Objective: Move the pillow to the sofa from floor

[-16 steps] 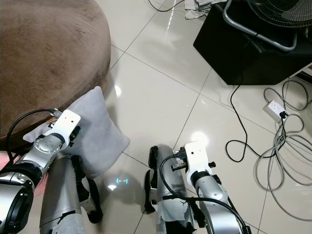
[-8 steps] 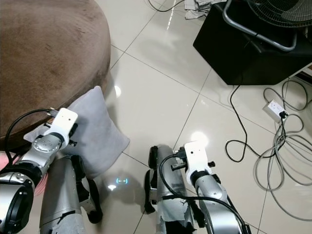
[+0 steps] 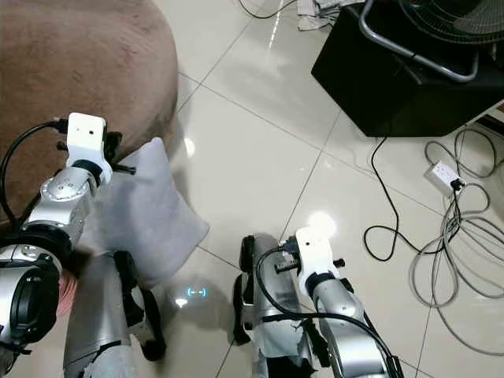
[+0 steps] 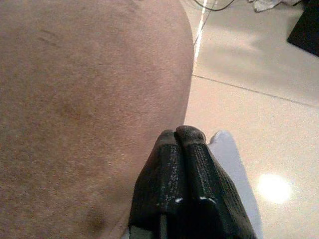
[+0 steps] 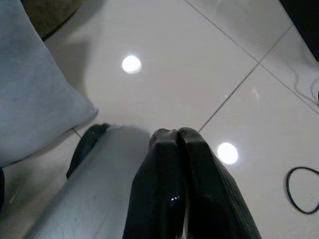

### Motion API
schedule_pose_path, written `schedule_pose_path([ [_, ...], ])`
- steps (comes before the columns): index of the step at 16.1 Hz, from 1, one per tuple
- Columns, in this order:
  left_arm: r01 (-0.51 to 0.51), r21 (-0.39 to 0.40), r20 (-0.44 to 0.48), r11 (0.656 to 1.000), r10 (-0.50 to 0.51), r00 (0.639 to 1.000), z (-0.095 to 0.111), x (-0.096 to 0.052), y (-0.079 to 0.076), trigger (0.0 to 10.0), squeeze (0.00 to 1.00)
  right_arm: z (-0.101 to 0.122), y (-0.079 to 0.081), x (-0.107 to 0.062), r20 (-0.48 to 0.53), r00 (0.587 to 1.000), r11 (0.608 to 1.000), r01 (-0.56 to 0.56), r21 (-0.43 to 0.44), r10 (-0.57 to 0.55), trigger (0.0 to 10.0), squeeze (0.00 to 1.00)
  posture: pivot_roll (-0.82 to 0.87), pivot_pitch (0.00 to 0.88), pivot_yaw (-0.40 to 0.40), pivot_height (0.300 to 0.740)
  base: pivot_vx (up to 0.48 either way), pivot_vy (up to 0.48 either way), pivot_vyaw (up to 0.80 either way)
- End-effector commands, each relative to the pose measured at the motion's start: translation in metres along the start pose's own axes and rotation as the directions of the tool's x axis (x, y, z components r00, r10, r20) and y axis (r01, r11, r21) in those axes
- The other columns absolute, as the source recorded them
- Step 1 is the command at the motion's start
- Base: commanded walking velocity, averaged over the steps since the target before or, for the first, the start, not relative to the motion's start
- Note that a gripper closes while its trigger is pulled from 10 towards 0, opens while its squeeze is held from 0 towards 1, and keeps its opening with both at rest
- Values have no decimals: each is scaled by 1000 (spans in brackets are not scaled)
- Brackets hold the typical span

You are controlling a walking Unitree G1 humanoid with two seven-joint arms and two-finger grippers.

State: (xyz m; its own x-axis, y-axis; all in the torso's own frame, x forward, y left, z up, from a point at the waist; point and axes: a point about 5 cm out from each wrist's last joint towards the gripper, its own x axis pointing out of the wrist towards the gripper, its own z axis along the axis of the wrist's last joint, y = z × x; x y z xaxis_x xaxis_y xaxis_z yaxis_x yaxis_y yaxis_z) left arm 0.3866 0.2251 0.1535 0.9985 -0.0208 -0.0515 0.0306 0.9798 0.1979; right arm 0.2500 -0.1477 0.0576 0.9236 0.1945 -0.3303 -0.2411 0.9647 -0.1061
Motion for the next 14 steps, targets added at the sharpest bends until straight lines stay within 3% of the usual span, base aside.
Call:
schedule_pose_path([
  [1, 32, -24, -4, 999, -32, 999, -6, -2, -5, 0, 0, -11, -3, -2, -38, 999, 1000, 12, 9, -12, 10000, 0, -202, 338, -145, 560, 0, 0, 0],
  [3, 87, 41, -40, 995, -85, 996, -16, -5, -15, 0, 0, -10, -1, 0, -35, 999, 1000, 8, 10, -8, 10000, 0, -194, 340, -143, 560, 0, 0, 0],
  [4, 89, 58, -80, 994, -84, 993, -24, -7, -16, 10000, 0, -10, 0, 1, -35, 999, 1000, 5, 10, -5, 10000, 0, -195, 340, -146, 560, 0, 0, 0],
  [5, 96, 60, -114, 994, -89, 989, -33, -10, -16, 10000, 0, -10, 0, 1, -33, 999, 1000, 3, 9, -2, 10000, 0, -197, 343, -146, 560, 0, 0, 0],
  [6, 69, 85, -165, 994, -55, 985, -42, -14, -10, 10000, 1000, -10, 0, 2, -33, 999, 1000, 3, 9, -3, 10000, 0, -199, 341, -147, 560, 0, 0, 0],
  [10, 86, 140, -299, 986, -40, 953, -66, -26, -2, 10000, 1000, -11, -3, 0, -34, 999, 1000, 12, 7, -11, 10000, 0, -209, 340, -151, 560, 0, 0, 0],
  [14, 112, 196, -360, 974, -35, 932, -75, -32, 5, 10000, 1000, -14, -4, -3, -42, 999, 1000, 16, 7, -16, 10000, 0, -211, 351, -151, 560, 0, 0, 0],
])
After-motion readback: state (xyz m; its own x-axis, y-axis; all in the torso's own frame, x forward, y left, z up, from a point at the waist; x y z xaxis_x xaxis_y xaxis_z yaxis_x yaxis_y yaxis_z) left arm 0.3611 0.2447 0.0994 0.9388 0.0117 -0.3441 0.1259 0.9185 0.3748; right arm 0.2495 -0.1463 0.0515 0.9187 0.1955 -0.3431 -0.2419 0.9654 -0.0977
